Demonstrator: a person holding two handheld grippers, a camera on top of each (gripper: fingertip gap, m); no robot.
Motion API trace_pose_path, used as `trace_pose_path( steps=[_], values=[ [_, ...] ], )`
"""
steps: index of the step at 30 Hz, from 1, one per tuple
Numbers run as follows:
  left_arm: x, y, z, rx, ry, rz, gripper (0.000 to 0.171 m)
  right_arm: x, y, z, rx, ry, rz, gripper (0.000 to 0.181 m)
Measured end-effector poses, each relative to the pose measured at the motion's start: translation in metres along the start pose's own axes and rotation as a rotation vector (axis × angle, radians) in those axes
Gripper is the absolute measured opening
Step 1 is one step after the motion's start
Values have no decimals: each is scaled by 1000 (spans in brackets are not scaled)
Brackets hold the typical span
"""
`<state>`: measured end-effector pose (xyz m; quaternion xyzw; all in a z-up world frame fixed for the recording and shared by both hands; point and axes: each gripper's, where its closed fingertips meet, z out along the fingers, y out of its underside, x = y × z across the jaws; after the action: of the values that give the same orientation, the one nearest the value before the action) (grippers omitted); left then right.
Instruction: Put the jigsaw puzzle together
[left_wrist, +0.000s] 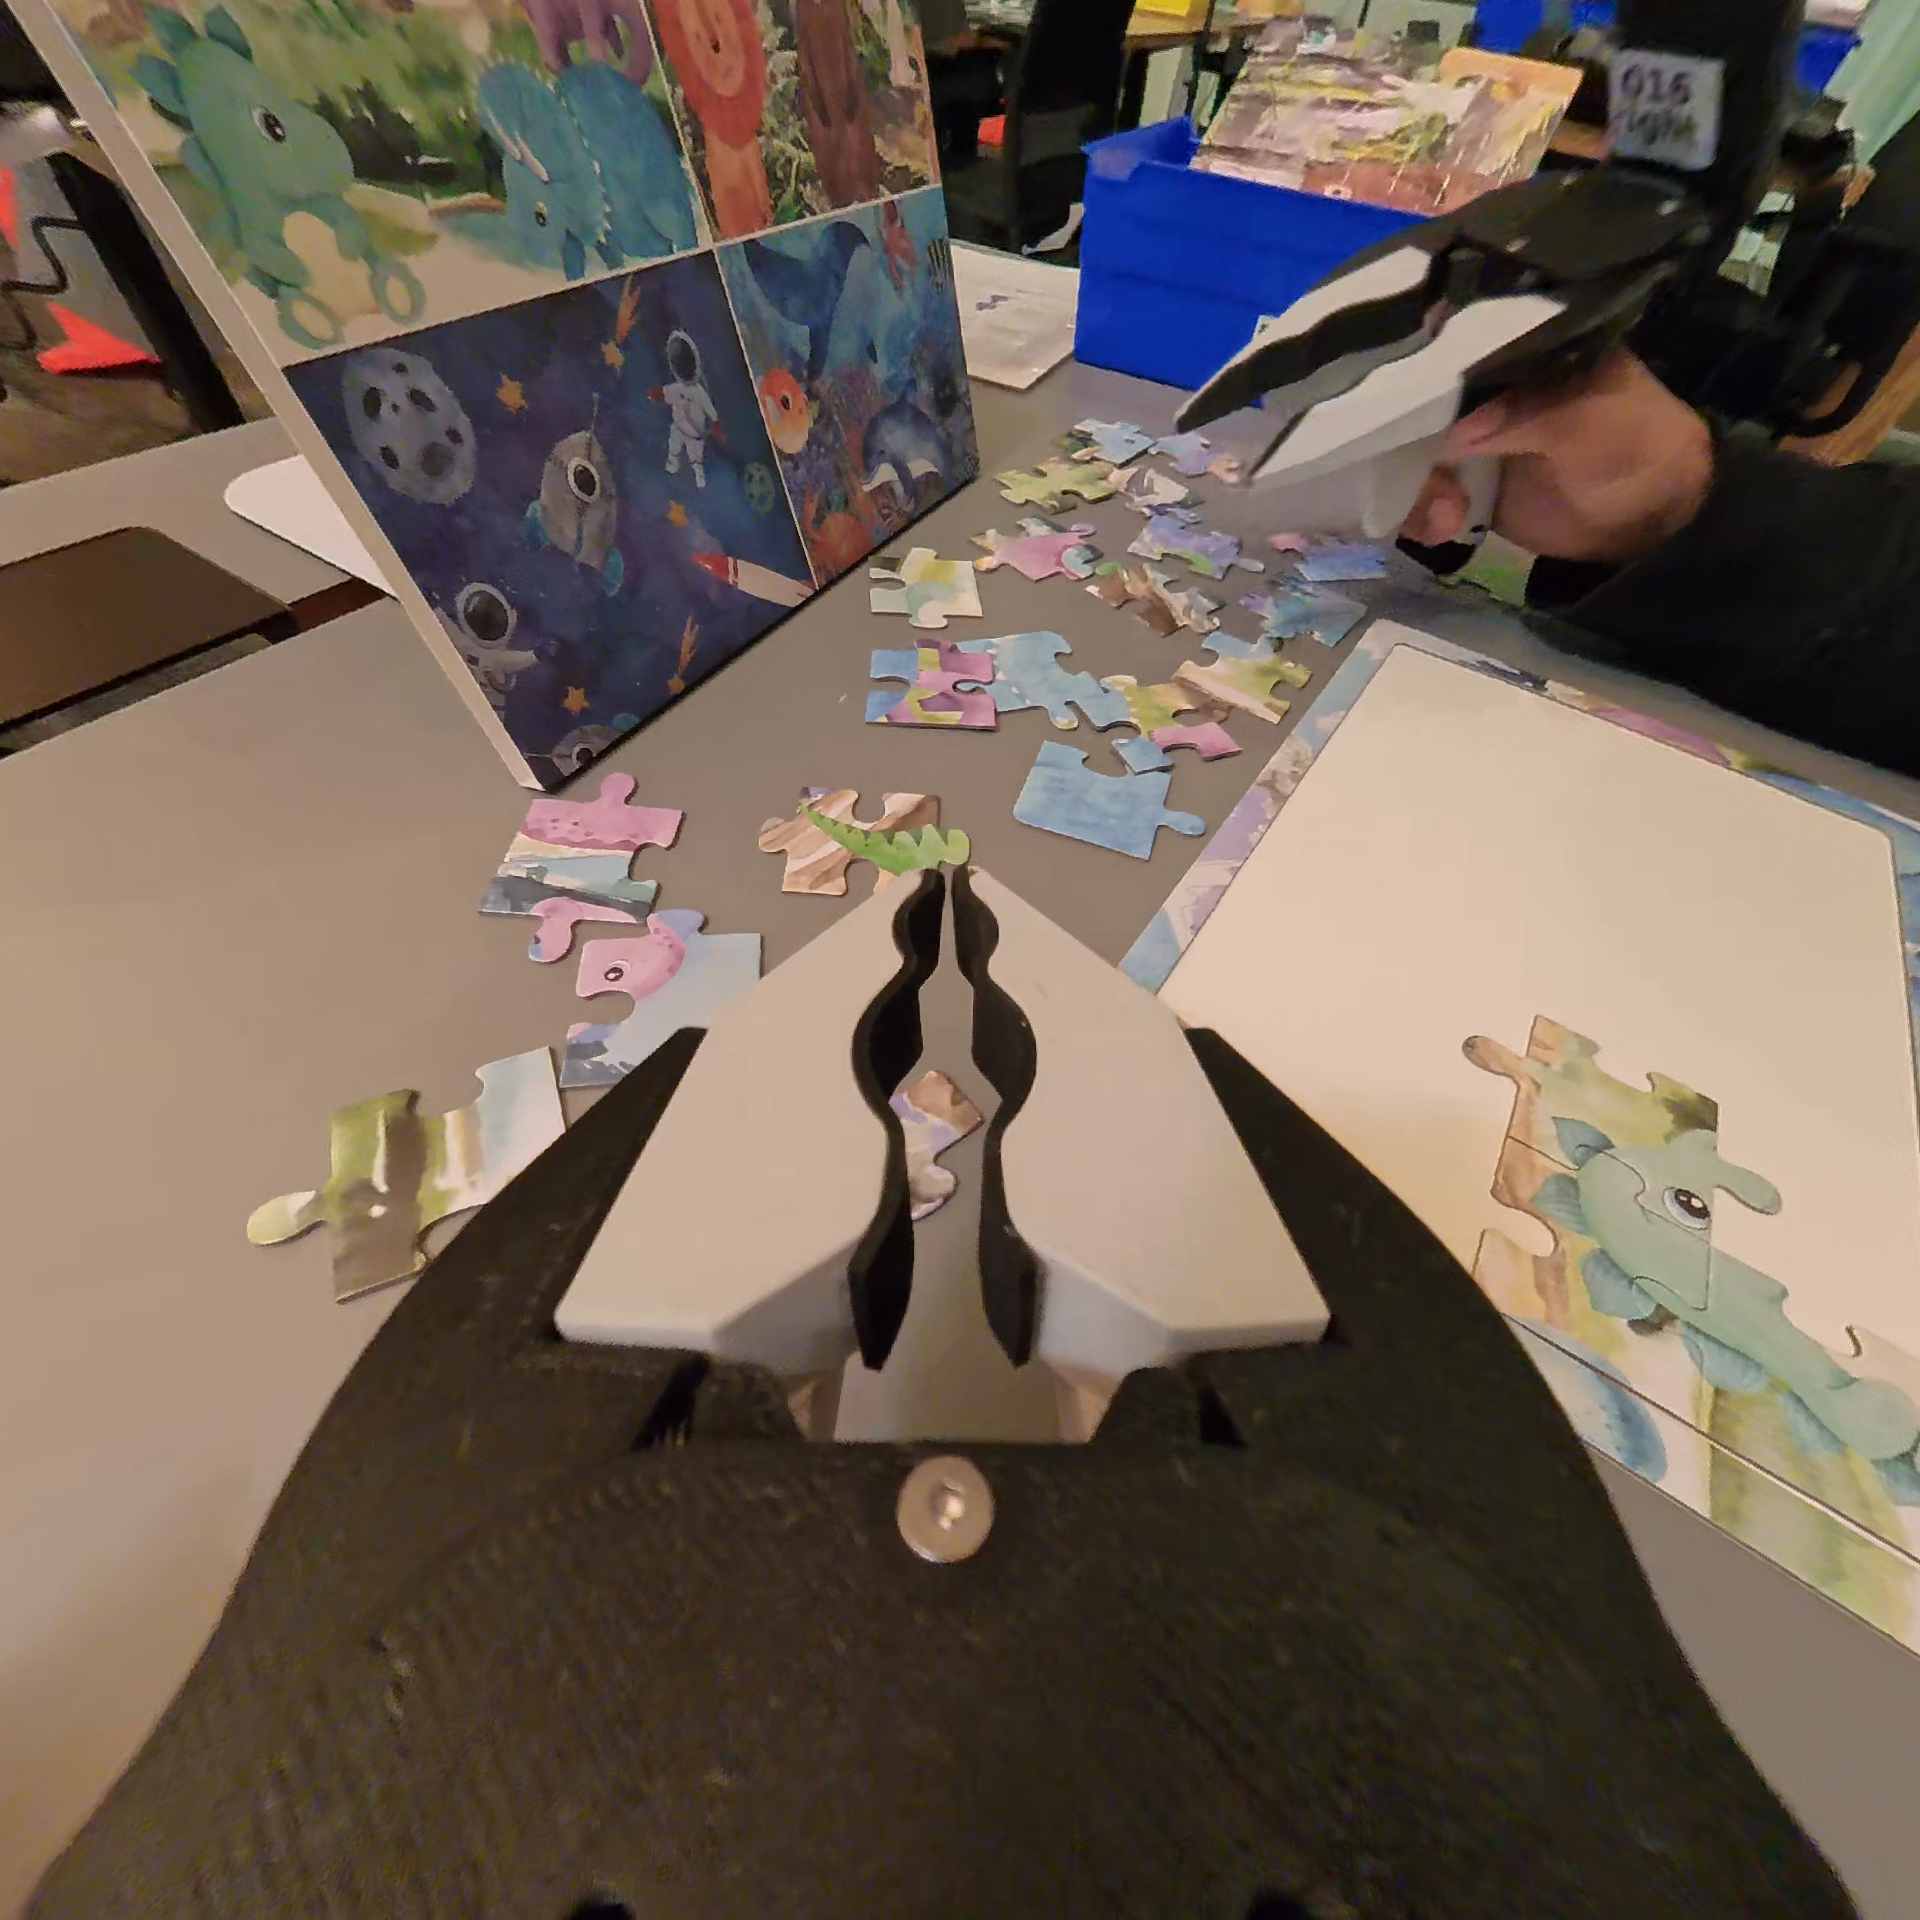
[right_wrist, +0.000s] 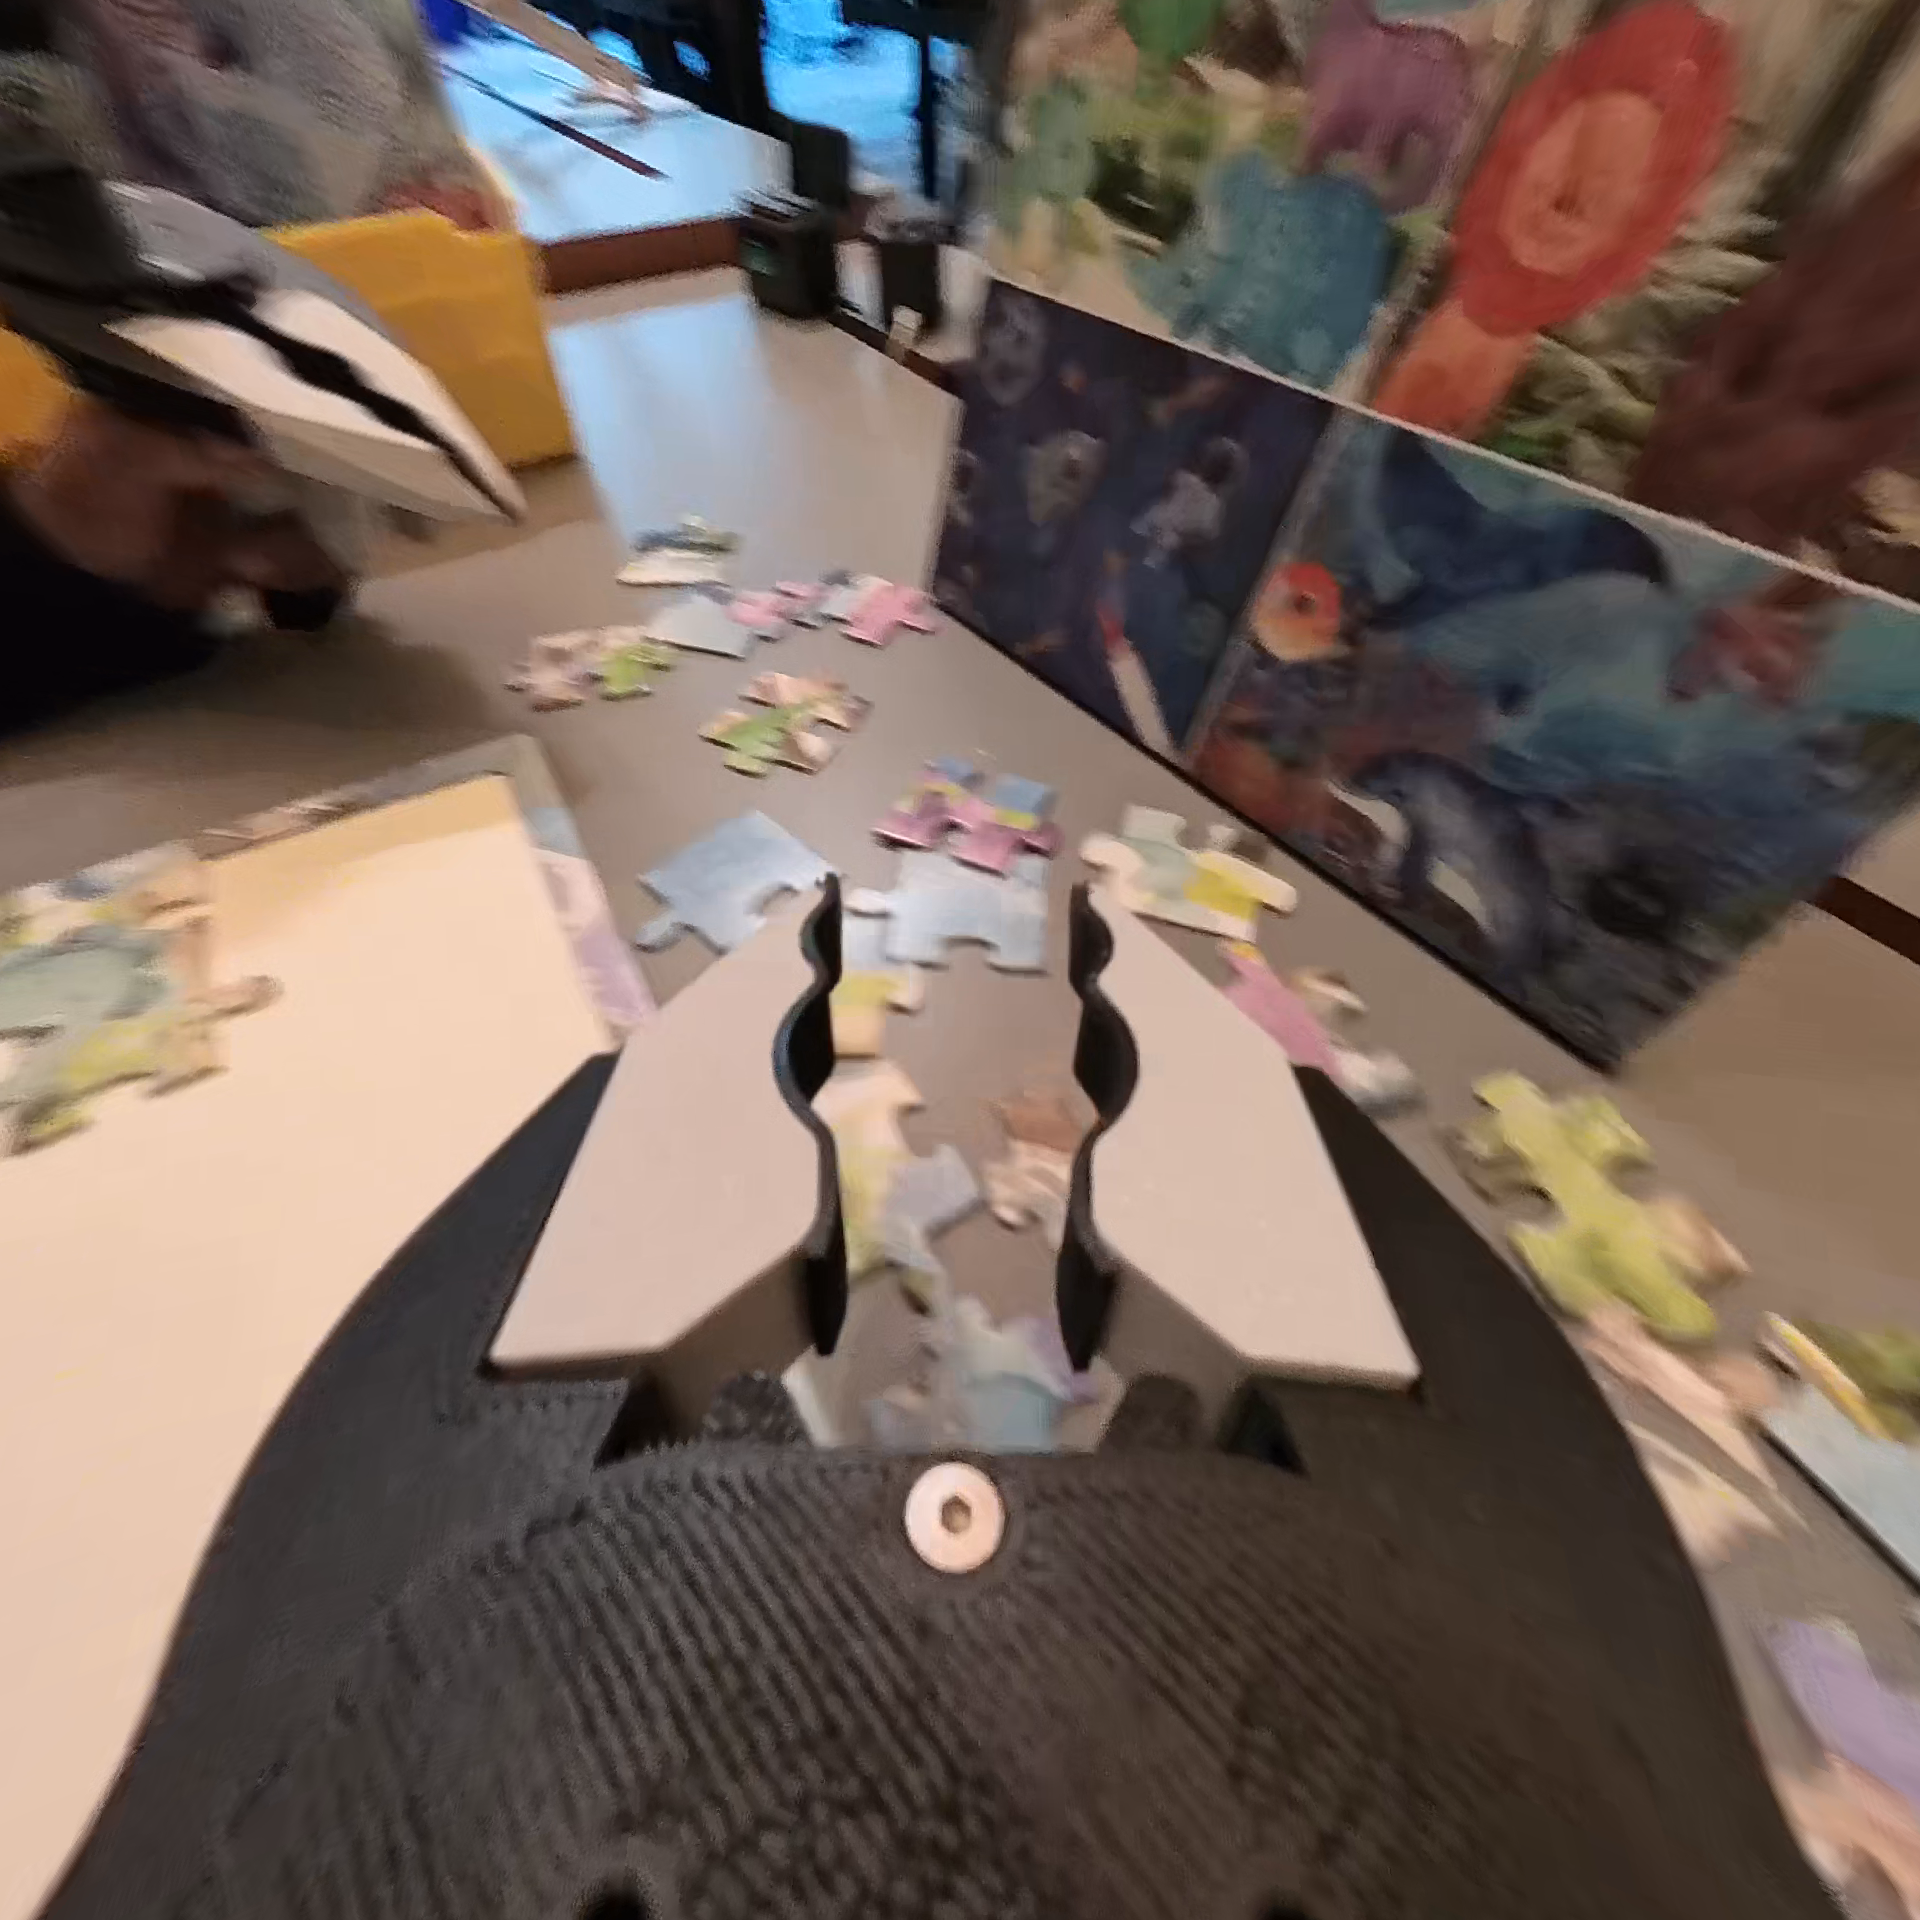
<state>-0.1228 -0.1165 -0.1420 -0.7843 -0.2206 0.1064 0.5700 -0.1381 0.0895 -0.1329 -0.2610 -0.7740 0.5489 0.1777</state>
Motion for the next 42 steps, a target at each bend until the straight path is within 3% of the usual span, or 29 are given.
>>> trace_pose_path(
  steps=[3,8,12,17,42],
  values=[
    [0,5,4,-25,-3,5,0,-59,-12,10,9,-229,10,50],
    [0,6,5,-38,-6,9,1,-180,-4,8,-111,-738,74,75],
    [-1,6,5,-34,-4,0,1,-223,29,14,-258,-788,-89,86],
    [-2,5,4,-29,9,-27,3,-232,67,21,-445,-706,-283,91],
    [-8,4,4,-18,-31,-30,9,-236,68,11,-455,-794,-223,72]
  ],
)
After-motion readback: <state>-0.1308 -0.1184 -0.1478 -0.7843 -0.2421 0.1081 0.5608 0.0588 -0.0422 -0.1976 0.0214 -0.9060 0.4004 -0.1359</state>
